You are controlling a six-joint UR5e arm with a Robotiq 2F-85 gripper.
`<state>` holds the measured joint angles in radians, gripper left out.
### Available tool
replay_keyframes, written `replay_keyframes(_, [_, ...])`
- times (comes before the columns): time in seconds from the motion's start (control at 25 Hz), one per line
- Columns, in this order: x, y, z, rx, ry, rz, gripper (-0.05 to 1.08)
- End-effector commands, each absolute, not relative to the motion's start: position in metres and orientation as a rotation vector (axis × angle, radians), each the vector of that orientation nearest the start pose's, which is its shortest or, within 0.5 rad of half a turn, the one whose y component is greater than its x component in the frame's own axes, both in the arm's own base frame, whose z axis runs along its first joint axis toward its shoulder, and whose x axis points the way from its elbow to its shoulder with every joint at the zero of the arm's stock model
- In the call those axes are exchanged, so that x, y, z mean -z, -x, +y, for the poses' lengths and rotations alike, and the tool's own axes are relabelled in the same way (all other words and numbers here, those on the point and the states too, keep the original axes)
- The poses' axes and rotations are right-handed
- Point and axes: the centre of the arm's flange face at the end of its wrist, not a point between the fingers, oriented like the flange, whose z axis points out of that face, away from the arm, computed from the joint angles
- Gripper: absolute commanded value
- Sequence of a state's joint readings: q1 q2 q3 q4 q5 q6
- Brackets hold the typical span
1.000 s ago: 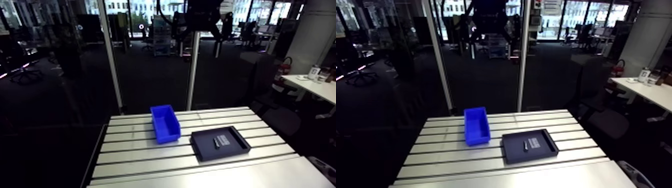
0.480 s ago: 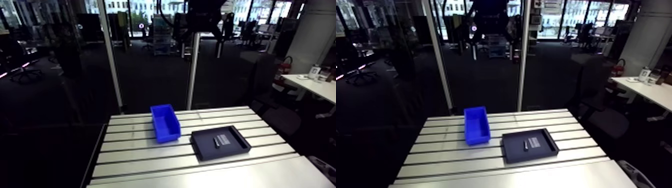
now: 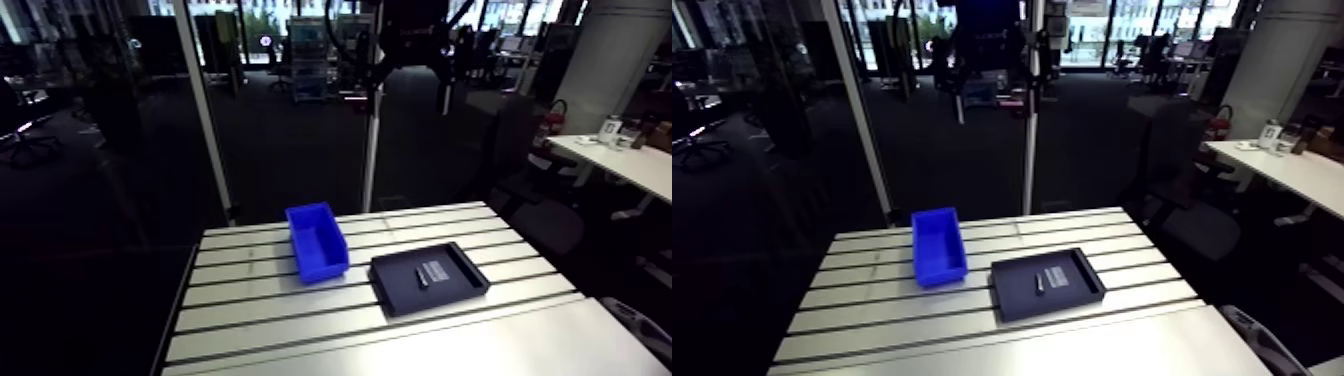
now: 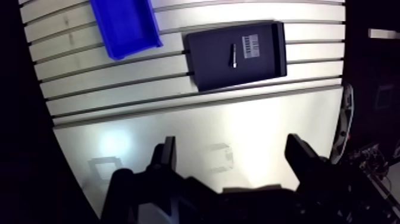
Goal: Pick up the M10 bolt from the tray and put it into the blue bin.
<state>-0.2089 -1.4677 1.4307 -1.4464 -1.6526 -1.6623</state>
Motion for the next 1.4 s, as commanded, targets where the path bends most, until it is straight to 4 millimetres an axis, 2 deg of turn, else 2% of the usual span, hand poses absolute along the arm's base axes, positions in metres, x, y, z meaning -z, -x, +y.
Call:
replay_keyframes(0.04, [-0.456, 0.552, 0.018, -0.078, -0.162, 2.999, 0.01])
replay_keyframes(0.32, [-0.416, 0.562, 0.032, -0.042, -0.09, 3.03, 0.01])
replay_keyframes(0.52, [-0.394, 0.562, 0.059, 0.013, -0.107, 3.071, 0.01])
replay_keyframes(0.68, [-0.363, 0.566, 0.078, 0.053, -0.124, 3.056, 0.01])
replay_keyframes(0.88, [-0.331, 0.561, 0.078, 0.051, -0.121, 3.055, 0.01])
replay_keyframes(1.4, [-0.271, 0.532, 0.076, 0.058, -0.158, 3.045, 0.01])
